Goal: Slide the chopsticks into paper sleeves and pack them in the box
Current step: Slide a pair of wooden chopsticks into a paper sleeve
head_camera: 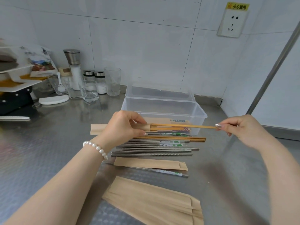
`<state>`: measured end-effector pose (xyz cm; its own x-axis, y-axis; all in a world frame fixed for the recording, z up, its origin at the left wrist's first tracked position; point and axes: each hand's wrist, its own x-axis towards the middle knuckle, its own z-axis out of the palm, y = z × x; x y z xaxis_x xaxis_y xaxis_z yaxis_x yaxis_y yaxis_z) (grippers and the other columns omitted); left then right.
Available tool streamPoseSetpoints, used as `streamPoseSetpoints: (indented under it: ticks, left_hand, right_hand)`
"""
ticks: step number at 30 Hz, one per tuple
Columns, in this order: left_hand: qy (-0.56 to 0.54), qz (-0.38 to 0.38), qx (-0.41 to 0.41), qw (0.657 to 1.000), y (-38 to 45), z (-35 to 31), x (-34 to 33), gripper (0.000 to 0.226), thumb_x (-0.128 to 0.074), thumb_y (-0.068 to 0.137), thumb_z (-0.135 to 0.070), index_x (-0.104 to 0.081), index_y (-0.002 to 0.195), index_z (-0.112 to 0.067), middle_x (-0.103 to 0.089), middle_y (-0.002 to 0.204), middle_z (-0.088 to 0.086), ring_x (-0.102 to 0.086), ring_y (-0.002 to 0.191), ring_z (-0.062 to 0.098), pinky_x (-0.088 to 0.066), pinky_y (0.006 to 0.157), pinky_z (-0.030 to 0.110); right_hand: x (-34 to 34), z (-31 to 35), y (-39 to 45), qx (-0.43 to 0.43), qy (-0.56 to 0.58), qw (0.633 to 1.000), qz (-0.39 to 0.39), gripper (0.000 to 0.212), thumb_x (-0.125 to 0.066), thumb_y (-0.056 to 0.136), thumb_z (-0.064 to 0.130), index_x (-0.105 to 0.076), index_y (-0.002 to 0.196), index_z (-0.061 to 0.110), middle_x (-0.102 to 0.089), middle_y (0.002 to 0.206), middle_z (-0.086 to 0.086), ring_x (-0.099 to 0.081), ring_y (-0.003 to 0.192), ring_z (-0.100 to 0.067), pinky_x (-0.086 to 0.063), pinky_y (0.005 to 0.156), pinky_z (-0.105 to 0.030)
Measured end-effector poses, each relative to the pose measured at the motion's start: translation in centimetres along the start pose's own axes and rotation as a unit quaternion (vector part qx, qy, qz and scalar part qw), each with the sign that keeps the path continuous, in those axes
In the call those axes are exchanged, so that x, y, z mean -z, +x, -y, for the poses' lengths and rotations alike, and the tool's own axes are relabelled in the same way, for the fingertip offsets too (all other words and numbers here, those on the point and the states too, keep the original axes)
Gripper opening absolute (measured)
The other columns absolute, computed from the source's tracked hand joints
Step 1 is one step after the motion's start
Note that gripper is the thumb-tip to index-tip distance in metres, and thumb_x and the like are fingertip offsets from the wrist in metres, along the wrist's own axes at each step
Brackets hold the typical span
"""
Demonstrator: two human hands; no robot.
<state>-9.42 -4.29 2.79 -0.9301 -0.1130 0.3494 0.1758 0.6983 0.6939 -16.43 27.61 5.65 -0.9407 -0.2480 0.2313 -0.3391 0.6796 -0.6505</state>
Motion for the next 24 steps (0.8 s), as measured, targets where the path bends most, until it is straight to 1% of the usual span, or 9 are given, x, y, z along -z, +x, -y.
streamPoseSetpoints:
  ticks: [2, 6, 9, 13, 15, 16, 19, 22, 24]
  left_hand:
    - [0.0, 0.006, -0.002, 1.0, 0.0, 0.0, -0.1, 0.027, -0.086, 0.058, -0.016, -0.068, 0.074, -0.03, -0.064, 0.07, -0.011, -0.059, 0.068, 0.01, -0.05, 0.07, 0.025]
    - [0.005, 0.011, -0.009, 1.0, 0.0, -0.1, -0.1, 0.027, -0.086, 0.058, -0.018, -0.068, 0.073, -0.03, -0.062, 0.068, -0.016, -0.057, 0.066, 0.006, -0.048, 0.067, 0.021]
    - [0.003, 0.017, -0.008, 1.0, -0.1, -0.2, -0.2, 0.028, -0.086, 0.058, -0.018, -0.066, 0.072, -0.033, -0.061, 0.067, -0.018, -0.055, 0.065, 0.003, -0.045, 0.064, 0.016]
    - [0.008, 0.03, -0.013, 0.999, -0.2, -0.3, -0.5, 0.028, -0.086, 0.058, -0.019, -0.067, 0.073, -0.033, -0.062, 0.069, -0.018, -0.055, 0.066, 0.003, -0.043, 0.064, 0.014]
    - [0.008, 0.03, -0.01, 0.999, -0.2, -0.3, -0.5, 0.027, -0.086, 0.058, -0.019, -0.068, 0.075, -0.031, -0.061, 0.068, -0.019, -0.054, 0.066, 0.002, -0.042, 0.063, 0.013]
    - [0.008, 0.028, -0.009, 1.0, -0.2, -0.3, -0.5, 0.027, -0.085, 0.058, -0.018, -0.068, 0.075, -0.03, -0.06, 0.066, -0.019, -0.054, 0.065, 0.002, -0.042, 0.062, 0.012]
    - [0.004, 0.024, -0.009, 1.0, -0.2, -0.3, -0.5, 0.028, -0.086, 0.058, -0.018, -0.066, 0.072, -0.032, -0.06, 0.065, -0.019, -0.054, 0.063, 0.003, -0.042, 0.061, 0.012]
    - [0.0, 0.019, -0.007, 1.0, -0.2, -0.3, -0.6, 0.031, -0.086, 0.058, -0.018, -0.063, 0.068, -0.037, -0.061, 0.065, -0.018, -0.054, 0.063, 0.002, -0.042, 0.06, 0.009]
    - [0.002, 0.018, -0.009, 1.0, -0.2, -0.4, -0.7, 0.031, -0.086, 0.058, -0.018, -0.063, 0.068, -0.037, -0.062, 0.066, -0.017, -0.055, 0.064, 0.003, -0.044, 0.063, 0.013]
  right_hand:
    - [0.0, 0.0, -0.1, -0.007, -0.004, 1.0, 0.001, 0.021, -0.064, 0.085, 0.018, -0.069, 0.067, 0.027, -0.048, 0.055, -0.004, -0.036, 0.044, -0.006, -0.025, 0.048, -0.024]
    - [0.0, 0.0, -0.1, -0.012, -0.005, 1.0, 0.002, 0.022, -0.063, 0.086, 0.017, -0.069, 0.066, 0.027, -0.049, 0.056, -0.005, -0.031, 0.046, -0.009, -0.024, 0.049, -0.026]
    - [-0.2, 0.1, -0.1, -0.009, 0.007, 1.0, 0.009, 0.021, -0.065, 0.085, 0.015, -0.07, 0.067, 0.026, -0.052, 0.057, -0.005, -0.03, 0.045, -0.008, -0.024, 0.043, -0.018]
    - [-0.6, 0.4, 0.0, 0.001, 0.036, 0.999, 0.001, 0.019, -0.07, 0.079, 0.01, -0.07, 0.067, 0.023, -0.062, 0.064, -0.007, -0.045, 0.054, -0.005, -0.034, 0.051, -0.012]
    - [-0.8, 0.6, -0.1, 0.005, 0.049, 0.999, -0.008, 0.017, -0.071, 0.078, 0.007, -0.071, 0.068, 0.021, -0.067, 0.071, -0.011, -0.05, 0.063, -0.009, -0.037, 0.055, -0.013]
    - [-0.8, 0.7, -0.1, 0.008, 0.052, 0.999, -0.011, 0.018, -0.071, 0.077, 0.005, -0.071, 0.068, 0.02, -0.067, 0.072, -0.011, -0.051, 0.063, -0.008, -0.038, 0.056, -0.011]
    - [-1.1, 1.3, -0.2, 0.018, 0.061, 0.998, -0.011, 0.021, -0.07, 0.076, 0.0, -0.07, 0.068, 0.019, -0.064, 0.067, -0.003, -0.049, 0.052, 0.003, -0.036, 0.052, -0.002]
    - [-1.5, 1.7, -0.4, 0.021, 0.068, 0.997, -0.001, 0.019, -0.07, 0.077, 0.0, -0.07, 0.072, 0.018, -0.063, 0.067, -0.002, -0.049, 0.05, 0.006, -0.035, 0.051, -0.002]
    - [-1.9, 1.9, -0.4, 0.028, 0.068, 0.997, 0.011, 0.02, -0.068, 0.078, -0.001, -0.071, 0.075, 0.019, -0.063, 0.07, 0.0, -0.049, 0.052, 0.007, -0.034, 0.053, -0.001]
